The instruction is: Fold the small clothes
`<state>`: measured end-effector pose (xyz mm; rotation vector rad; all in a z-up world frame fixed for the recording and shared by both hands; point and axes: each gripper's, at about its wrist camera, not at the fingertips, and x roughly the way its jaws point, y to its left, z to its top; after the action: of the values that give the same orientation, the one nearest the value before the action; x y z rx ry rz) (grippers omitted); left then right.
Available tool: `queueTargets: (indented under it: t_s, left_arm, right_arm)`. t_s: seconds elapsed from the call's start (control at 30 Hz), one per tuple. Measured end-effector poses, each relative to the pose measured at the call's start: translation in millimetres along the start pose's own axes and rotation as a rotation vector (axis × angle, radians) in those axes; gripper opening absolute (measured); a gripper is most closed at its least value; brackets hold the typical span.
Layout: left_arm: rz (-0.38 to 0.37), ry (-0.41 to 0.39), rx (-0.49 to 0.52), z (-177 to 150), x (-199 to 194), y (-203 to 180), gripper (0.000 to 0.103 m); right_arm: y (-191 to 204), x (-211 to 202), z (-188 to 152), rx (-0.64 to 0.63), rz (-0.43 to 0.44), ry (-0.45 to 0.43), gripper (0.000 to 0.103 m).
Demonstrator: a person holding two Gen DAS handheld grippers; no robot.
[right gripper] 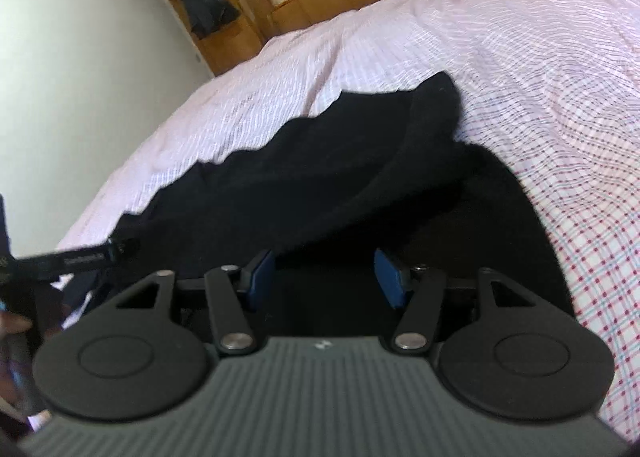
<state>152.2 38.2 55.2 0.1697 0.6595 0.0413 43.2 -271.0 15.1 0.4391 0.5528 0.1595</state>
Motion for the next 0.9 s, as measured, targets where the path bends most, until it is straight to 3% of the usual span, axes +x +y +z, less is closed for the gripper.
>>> queueTargets:
  t_s: [0.13,0.27,0.37,0.4,0.47,0.5,0.57,0.67,0.83,0.9]
  left_arm:
    - [-0.03,0.048,-0.093,2,21,13,0.103]
    - [-0.042,0.078,-0.16,-4,35,23,0.103]
    - [-0.032,0.077,-0.158,-7,41,22,0.103]
    - [-0.028,0.074,-0.153,-9,41,19,0.103]
    - [-0.021,0.069,-0.135,-11,43,17,0.103]
    - [-0.02,0.067,-0.131,-11,44,16,0.103]
    - [-0.026,0.061,-0.129,-12,42,17,0.103]
    - [-0.035,0.048,-0.136,-11,37,20,0.1]
    - [-0.049,0.018,-0.149,-6,24,25,0.085]
    - [-0.063,0.0,-0.143,-3,20,26,0.085]
  right_arm:
    - [-13,2,12,0.069,-0.032,-0.061,0.058]
    - [-36,15,31,0.2,0.005,-0.084,0.058]
    - [-47,4,38,0.298,-0.139,-0.216,0.057]
    - [-54,-1,37,0.348,-0.158,-0.244,0.058]
    - [-65,-5,35,0.385,-0.281,-0.271,0.057]
    - [-70,-4,34,0.381,-0.309,-0.249,0.056]
    - [-81,-7,31,0.407,-0.251,-0.23,0.057]
    - [-76,-12,40,0.345,-0.219,-0.218,0.06]
    - [-58,17,76,0.089,-0.228,-0.119,0.06]
    - [-56,36,90,-0.037,-0.231,-0.09,0.06]
